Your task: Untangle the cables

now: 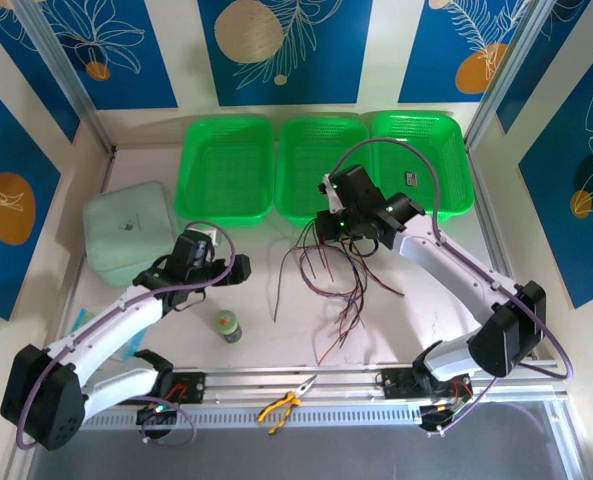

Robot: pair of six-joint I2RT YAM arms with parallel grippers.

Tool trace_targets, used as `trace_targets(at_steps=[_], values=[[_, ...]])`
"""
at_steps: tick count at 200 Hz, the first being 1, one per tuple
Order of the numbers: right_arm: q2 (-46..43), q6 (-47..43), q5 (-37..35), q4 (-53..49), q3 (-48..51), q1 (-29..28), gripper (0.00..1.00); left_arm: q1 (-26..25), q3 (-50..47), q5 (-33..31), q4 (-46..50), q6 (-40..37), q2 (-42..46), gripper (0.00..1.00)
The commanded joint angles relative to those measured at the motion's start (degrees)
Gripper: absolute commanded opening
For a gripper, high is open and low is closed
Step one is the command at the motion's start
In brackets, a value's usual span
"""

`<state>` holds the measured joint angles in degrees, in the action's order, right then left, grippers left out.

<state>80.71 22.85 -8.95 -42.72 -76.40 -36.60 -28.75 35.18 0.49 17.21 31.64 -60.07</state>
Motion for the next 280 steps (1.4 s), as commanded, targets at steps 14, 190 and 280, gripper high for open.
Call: trace_targets(at_steps=[14, 190, 280], values=[[-3.79, -0.76, 2.66, -0.15, -2.73, 0.62, 0.02, -0.45, 2.33, 2.2, 0.39, -0.21, -0.26, 1.0], [-16.83, -2.71, 10.62, 2.46, -5.36, 0.54, 0.03, -0.46, 4.55, 4.43, 1.05, -1.83, -2.24, 1.0], [-20.64, -4.74, 10.47, 1.24, -13.71, 0.3, 0.04, -0.45, 6.64, 4.77, 1.25, -3.76, -3.59, 1.0]])
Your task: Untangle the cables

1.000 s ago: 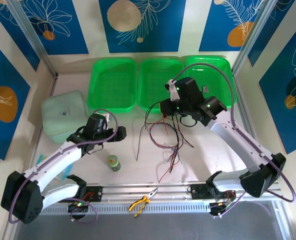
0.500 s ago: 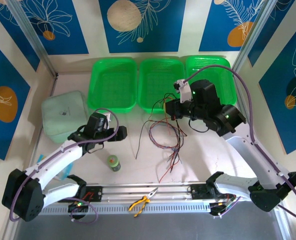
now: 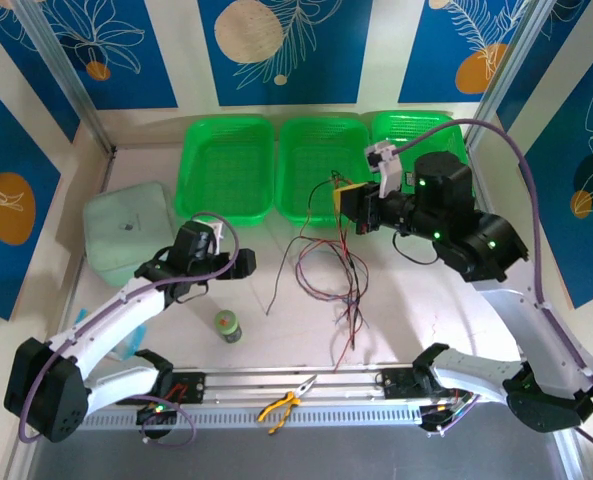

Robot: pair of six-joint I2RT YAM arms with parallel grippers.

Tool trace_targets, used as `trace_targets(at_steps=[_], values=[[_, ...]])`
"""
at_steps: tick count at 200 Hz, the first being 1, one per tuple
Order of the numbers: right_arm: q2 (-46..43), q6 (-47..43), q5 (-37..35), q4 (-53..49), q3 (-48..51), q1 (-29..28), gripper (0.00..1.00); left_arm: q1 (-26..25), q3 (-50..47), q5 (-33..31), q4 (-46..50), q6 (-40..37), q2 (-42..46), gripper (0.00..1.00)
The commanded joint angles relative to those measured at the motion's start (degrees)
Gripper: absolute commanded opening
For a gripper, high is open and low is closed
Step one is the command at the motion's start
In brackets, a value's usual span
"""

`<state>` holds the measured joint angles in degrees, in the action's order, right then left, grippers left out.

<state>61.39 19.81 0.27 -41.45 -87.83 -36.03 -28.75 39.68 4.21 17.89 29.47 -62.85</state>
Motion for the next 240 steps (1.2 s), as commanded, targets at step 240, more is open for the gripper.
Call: trace_targets(at_steps=[240], values=[[-0.59, -2.11, 8.03, 3.79, 0.82, 6.32, 0.0, -3.76, 2.64, 23.0, -35.38, -25.24, -7.1, 0.98]])
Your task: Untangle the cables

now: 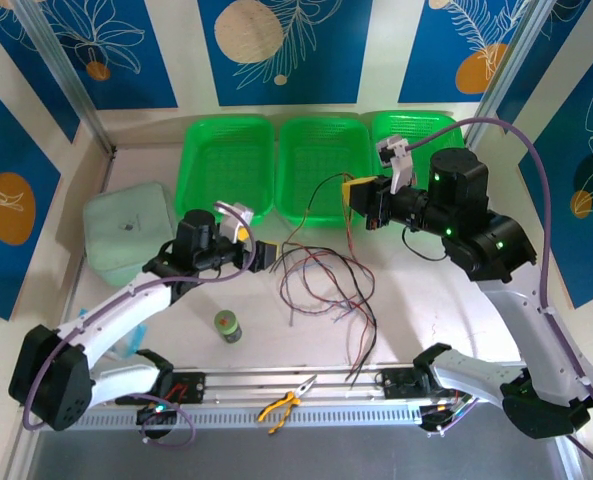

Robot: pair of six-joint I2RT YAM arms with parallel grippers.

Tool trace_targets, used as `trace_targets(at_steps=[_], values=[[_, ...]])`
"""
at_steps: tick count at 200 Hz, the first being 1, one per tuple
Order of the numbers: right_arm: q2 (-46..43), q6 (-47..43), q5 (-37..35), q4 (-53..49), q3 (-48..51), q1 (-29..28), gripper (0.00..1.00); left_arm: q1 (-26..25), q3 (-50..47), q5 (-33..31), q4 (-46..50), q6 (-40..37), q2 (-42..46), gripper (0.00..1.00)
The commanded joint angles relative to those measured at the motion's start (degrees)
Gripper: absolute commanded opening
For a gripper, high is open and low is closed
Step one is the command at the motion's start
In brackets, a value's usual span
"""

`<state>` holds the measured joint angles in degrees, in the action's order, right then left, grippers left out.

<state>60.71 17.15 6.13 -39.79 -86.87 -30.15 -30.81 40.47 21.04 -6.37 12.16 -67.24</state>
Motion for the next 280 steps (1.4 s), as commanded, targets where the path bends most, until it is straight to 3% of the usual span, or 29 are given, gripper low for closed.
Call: trace_targets(at_steps=[1, 63, 102, 143, 200, 215, 249, 258, 280], values=[[0.1, 0.58, 2.2, 2.15, -0.14, 0.49, 0.0, -1.84, 1.96, 6.23, -11.34, -8.07, -2.84, 0.98], [1.36, 1.33, 3.69, 2.79, 0.63, 0.82, 0.0, -6.68, 8.37, 4.01, -13.79, -17.49, -6.67, 0.97], [2.02, 1.16, 4.15, 2.62, 0.3, 0.9, 0.0, -7.16, 10.92, 2.69, -17.21, -18.39, -7.56, 0.82], [2.72, 0.87, 4.69, 2.26, 0.68, 0.93, 0.0, -7.16, 16.58, 5.5, -15.11, -15.37, -7.89, 0.82], [2.92, 0.7, 5.22, 3.05, 1.69, 0.99, 0.0, -7.17, 24.02, 8.25, -11.09, -10.22, -10.42, 0.73], [3.01, 0.36, 5.11, 2.82, 1.64, 0.95, 0.0, -7.19, 25.23, 8.24, -11.13, -8.78, -11.98, 0.6], [1.98, 0.11, 4.99, 2.77, 2.69, 1.78, 0.0, -7.14, 27.08, 7.7, -9.88, -8.02, -13.52, 0.17], [1.5, 0.21, 4.94, 2.88, 3.18, 2.17, 0.0, -7.08, 27.38, 7.3, -9.22, -8.21, -13.4, 0.01], [0.49, 0.5, 5.03, 2.7, 4.44, 4.04, 0.0, -7.01, 26.37, 4.43, -9.76, -8.66, -12.14, 0.0]])
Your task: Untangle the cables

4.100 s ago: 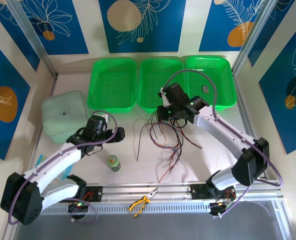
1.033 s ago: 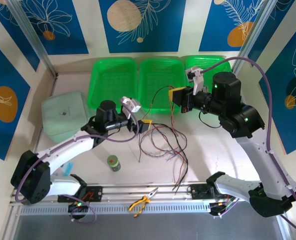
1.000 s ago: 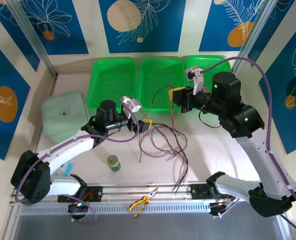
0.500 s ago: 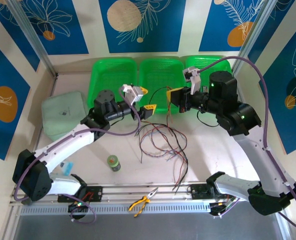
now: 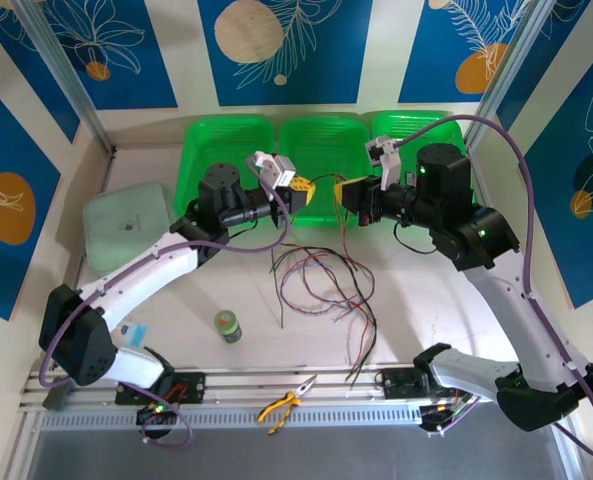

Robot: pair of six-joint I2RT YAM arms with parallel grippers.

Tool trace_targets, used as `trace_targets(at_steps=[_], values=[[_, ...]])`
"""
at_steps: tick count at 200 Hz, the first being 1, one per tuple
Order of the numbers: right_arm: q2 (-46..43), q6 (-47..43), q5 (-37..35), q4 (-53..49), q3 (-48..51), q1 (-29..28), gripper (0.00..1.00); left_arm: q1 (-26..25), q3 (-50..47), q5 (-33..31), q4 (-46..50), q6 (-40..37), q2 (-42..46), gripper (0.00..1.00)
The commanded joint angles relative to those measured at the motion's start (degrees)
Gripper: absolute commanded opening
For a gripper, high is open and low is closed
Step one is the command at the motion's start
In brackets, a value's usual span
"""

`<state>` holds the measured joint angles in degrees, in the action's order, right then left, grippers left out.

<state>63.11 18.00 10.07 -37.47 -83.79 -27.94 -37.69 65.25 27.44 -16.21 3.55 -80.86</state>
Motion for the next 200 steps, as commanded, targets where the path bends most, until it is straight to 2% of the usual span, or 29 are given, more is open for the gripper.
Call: trace_targets(at_steps=[1, 55, 138, 158, 178, 200], values=[[-1.97, -0.39, 1.05, 0.38, 1.4, 1.92, 0.0, -0.16, 1.52, -2.19, 0.01, -0.09, 1.53, 0.0], [-6.13, 2.7, -1.34, -0.23, 5.81, 11.15, 0.0, 0.74, -2.65, -12.85, -0.64, -1.09, 6.43, 0.0], [-11.62, 6.76, -3.47, -0.76, 9.9, 23.06, 0.0, 4.45, -8.89, -18.1, 1.78, 2.21, 13.24, 0.0], [-11.81, 7.7, -1.03, -0.02, 10.57, 25.47, 0.0, 5.05, -9.6, -15.93, 1.88, 2.6, 13.97, 0.0], [-10.13, 7.94, 3.69, 0.16, 10.43, 25.16, 0.0, 5.06, -9.27, -11.75, 0.95, 4.24, 13.16, 0.0], [-7.42, 7.52, 7.69, 0.09, 9.37, 21.15, 0.17, 4.9, -8.26, -6.76, 0.84, 6.33, 11.19, 0.0]])
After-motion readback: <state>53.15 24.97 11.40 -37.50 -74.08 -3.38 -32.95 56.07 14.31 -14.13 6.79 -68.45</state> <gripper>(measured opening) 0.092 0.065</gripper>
